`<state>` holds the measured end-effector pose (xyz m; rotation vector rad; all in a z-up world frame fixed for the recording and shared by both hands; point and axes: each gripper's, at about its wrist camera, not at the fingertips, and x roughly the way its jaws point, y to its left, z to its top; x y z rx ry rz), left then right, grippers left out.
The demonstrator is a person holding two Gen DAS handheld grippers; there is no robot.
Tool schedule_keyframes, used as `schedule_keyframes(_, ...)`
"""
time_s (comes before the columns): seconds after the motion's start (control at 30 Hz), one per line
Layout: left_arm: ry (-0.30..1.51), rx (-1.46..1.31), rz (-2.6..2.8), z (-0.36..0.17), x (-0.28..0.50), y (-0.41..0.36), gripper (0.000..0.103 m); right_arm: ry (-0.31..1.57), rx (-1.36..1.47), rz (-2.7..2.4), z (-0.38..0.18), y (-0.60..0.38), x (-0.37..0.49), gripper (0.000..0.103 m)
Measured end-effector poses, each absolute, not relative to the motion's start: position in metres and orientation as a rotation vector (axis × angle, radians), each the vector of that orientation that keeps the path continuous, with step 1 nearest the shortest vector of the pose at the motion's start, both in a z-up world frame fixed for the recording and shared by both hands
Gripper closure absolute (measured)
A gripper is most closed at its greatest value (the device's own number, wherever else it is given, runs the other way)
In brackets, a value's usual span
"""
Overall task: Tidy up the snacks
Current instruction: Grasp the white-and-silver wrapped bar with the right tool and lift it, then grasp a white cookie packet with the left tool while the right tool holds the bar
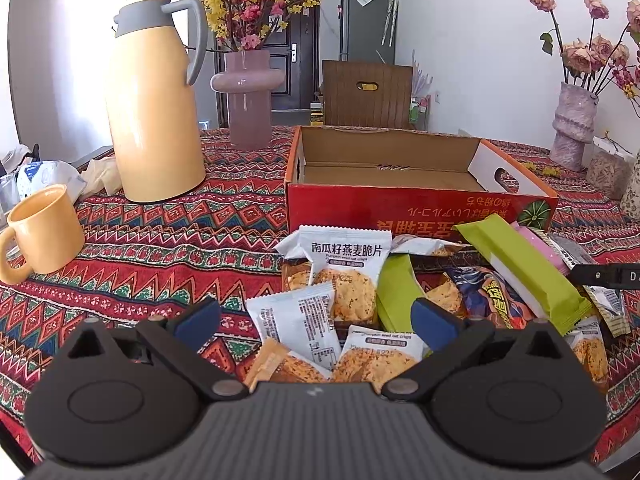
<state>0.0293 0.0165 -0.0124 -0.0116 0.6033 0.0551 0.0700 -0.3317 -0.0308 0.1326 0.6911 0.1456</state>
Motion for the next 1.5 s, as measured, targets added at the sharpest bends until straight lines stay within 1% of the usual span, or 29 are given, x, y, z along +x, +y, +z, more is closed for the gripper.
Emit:
schedule_keyframes(0.07, 0.607, -0.012, 0.059, -0.013, 0.032, 0.017, 0.000, 0.714, 0.160, 0.155, -0.035, -0.336, 0.079, 0.018)
schedule_keyframes(0.2, 0.616, -0.012, 0.065, -0.015, 0.036, 0.018, 0.000, 0.750, 0.203, 0.182, -0.042, -0.339, 0.091, 0.021)
schedule_keyframes(0.3, 0.622, -0.012, 0.065, -0.016, 0.038, 0.018, 0.000, 0.757, 0.208, 0.196, -0.045, -0.336, 0.093, 0.027)
schedule_keyframes(0.33, 0.623, -0.012, 0.064, -0.017, 0.039, 0.018, 0.000, 0.759, 0.217, 0.207, -0.045, -0.337, 0.094, 0.036)
schedule_keyframes(0.43, 0.626, -0.013, 0.062, -0.017, 0.039, 0.018, 0.000, 0.762, 0.223, 0.214, -0.045, -0.338, 0.093, 0.044)
schedule_keyframes(0.47, 0.626, -0.014, 0.063, -0.017, 0.039, 0.019, 0.000, 0.761, 0.230, 0.215, -0.045, -0.340, 0.093, 0.051)
schedule_keyframes(0.53, 0.627, -0.016, 0.065, -0.017, 0.040, 0.020, 0.000, 0.756, 0.253, 0.217, -0.044, -0.345, 0.091, 0.060)
schedule_keyframes(0.57, 0.627, -0.018, 0.066, -0.018, 0.039, 0.020, 0.000, 0.750, 0.262, 0.214, -0.044, -0.347, 0.089, 0.063)
schedule_keyframes(0.73, 0.627, -0.021, 0.072, -0.017, 0.039, 0.023, 0.000, 0.695, 0.256, 0.191, -0.036, -0.348, 0.079, 0.066)
schedule_keyframes(1.1, 0.637, -0.015, 0.083, -0.017, 0.032, 0.028, 0.000, 0.548, 0.203, 0.135, -0.014, -0.347, 0.046, 0.066)
schedule_keyframes(1.5, 0.649, -0.005, -0.028, -0.013, 0.018, 0.020, 0.000, 0.526, 0.206, 0.134, -0.012, -0.343, 0.024, 0.066)
